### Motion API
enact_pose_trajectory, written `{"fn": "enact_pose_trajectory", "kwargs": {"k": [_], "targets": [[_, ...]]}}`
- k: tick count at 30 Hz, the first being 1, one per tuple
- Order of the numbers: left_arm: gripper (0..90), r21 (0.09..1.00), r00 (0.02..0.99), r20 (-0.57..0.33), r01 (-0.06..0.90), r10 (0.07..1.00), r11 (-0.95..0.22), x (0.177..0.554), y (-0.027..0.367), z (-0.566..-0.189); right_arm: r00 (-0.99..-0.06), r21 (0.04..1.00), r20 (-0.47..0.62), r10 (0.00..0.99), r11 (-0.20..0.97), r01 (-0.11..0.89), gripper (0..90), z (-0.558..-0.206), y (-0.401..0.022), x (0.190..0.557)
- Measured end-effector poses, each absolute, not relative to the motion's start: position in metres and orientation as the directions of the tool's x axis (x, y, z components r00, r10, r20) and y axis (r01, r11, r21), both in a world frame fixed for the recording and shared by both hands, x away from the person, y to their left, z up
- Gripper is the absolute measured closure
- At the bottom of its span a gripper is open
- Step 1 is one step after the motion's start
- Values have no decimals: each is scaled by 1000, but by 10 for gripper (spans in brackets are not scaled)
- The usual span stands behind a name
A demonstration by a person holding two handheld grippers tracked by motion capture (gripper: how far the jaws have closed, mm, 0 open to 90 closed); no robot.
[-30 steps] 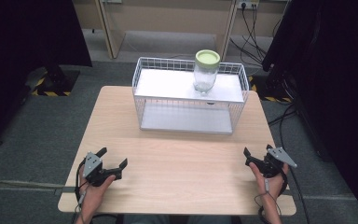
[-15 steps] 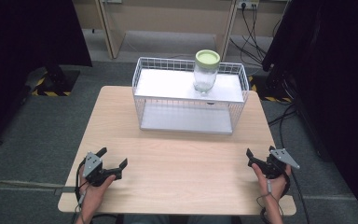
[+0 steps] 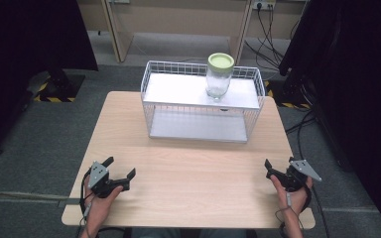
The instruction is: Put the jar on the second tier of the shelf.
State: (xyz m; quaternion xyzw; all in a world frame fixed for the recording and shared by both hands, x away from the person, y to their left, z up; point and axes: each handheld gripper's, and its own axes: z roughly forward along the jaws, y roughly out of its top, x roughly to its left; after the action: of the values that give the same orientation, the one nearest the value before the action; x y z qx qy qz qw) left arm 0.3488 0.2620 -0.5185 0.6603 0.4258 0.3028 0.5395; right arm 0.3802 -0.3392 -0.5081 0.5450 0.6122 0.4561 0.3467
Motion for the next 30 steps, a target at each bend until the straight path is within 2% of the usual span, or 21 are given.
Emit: {"fn": "enact_pose_trajectory", "kwargs": {"k": [30], "targets": [[7, 970, 453, -60, 236, 889, -55, 349, 262, -519, -144, 936, 78, 986, -23, 352, 16, -514, -347, 373]]}}
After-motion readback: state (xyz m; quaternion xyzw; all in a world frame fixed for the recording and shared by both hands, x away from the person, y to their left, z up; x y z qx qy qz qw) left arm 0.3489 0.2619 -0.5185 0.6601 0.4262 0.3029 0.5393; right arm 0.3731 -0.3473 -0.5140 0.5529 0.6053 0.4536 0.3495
